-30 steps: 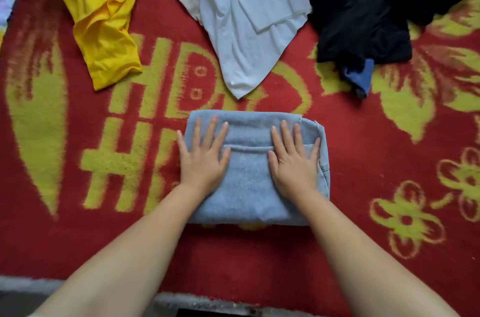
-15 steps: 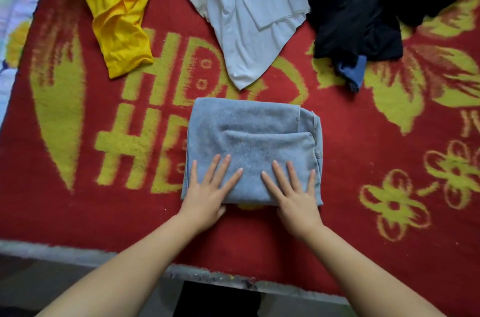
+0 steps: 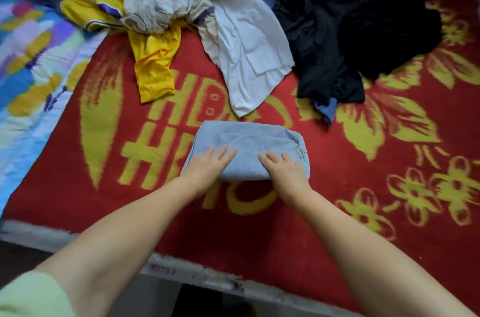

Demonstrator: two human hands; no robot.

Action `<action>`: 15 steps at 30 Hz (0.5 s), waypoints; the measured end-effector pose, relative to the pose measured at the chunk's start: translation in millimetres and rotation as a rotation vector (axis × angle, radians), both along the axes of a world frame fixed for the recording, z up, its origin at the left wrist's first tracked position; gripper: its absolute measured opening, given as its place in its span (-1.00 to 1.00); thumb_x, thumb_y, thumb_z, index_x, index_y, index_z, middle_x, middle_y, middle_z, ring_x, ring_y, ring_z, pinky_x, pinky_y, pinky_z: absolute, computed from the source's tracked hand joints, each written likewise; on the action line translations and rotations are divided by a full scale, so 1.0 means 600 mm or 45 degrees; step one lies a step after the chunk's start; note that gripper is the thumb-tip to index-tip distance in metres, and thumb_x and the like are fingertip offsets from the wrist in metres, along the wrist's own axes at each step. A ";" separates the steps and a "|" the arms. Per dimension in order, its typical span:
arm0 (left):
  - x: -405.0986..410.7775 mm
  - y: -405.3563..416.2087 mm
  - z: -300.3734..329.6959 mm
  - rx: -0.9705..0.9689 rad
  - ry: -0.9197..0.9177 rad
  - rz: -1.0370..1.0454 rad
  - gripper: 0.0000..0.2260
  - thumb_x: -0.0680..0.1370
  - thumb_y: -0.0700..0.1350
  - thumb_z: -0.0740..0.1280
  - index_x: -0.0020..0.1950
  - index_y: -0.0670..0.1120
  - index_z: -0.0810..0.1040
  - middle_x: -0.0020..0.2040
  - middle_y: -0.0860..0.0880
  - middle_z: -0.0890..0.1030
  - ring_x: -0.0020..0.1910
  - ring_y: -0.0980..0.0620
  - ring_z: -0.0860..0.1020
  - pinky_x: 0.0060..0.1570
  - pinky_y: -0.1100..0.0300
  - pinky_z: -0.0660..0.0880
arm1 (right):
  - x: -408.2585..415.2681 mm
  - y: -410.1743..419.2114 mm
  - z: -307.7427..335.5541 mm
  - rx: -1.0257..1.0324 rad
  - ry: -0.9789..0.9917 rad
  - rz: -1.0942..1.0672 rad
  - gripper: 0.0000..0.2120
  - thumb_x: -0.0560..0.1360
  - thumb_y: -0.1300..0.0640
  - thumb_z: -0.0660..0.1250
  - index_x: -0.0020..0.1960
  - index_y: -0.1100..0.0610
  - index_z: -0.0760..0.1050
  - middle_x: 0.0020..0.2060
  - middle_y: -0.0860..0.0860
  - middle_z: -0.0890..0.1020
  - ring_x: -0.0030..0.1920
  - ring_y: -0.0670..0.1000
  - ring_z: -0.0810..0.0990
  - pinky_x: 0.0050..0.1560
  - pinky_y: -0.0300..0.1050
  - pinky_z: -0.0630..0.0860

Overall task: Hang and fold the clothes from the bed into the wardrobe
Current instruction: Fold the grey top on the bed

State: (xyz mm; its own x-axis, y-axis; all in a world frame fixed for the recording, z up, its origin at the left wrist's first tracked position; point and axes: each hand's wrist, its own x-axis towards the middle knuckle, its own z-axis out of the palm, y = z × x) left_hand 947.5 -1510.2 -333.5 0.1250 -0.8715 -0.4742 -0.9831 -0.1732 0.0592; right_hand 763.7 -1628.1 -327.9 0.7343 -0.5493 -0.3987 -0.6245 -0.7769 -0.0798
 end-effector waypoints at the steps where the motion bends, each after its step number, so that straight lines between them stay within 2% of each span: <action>1: 0.001 0.002 0.022 -0.036 -0.008 0.006 -0.39 0.61 -0.29 0.03 0.57 0.00 -0.16 0.58 -0.06 -0.01 0.50 -0.13 0.14 0.36 -0.05 0.28 | 0.002 -0.001 0.026 -0.024 -0.010 0.025 -0.44 0.56 0.23 0.14 0.52 -0.03 0.11 0.39 -0.04 0.31 0.24 0.17 0.36 0.13 0.10 0.44; 5: -0.009 0.046 0.116 -0.141 -0.051 0.072 -0.41 0.62 -0.23 0.08 0.57 -0.01 -0.12 0.56 -0.06 0.07 0.46 -0.11 0.22 0.35 -0.03 0.29 | 0.002 0.019 0.138 -0.095 -0.036 0.164 -0.40 0.52 0.27 0.20 0.50 -0.01 0.13 0.30 -0.02 0.37 0.16 0.16 0.40 -0.02 0.06 0.46; 10: -0.045 0.166 0.224 -0.268 -0.185 0.223 -0.43 0.62 -0.27 0.05 0.57 -0.03 -0.10 0.56 -0.06 0.08 0.43 -0.10 0.25 0.29 -0.04 0.37 | -0.002 0.100 0.250 -0.193 -0.103 0.382 -0.39 0.53 0.26 0.20 0.51 0.00 0.10 0.34 -0.01 0.34 0.19 0.18 0.39 -0.13 0.03 0.40; 13: -0.062 0.273 0.274 -0.300 -0.222 0.353 -0.43 0.61 -0.28 0.05 0.57 -0.04 -0.08 0.56 -0.09 0.09 0.43 -0.11 0.26 0.27 -0.05 0.38 | 0.012 0.175 0.295 -0.224 -0.115 0.542 -0.37 0.53 0.27 0.20 0.52 -0.02 0.06 0.37 -0.02 0.30 0.23 0.17 0.37 -0.15 0.01 0.39; 15: -0.071 0.351 0.303 -0.294 -0.212 0.481 -0.41 0.60 -0.29 0.07 0.57 -0.02 -0.08 0.56 -0.07 0.07 0.47 -0.10 0.21 0.27 -0.04 0.37 | 0.028 0.232 0.319 -0.205 -0.128 0.661 -0.36 0.53 0.28 0.20 0.52 -0.02 0.07 0.39 -0.03 0.29 0.25 0.18 0.36 -0.09 0.04 0.45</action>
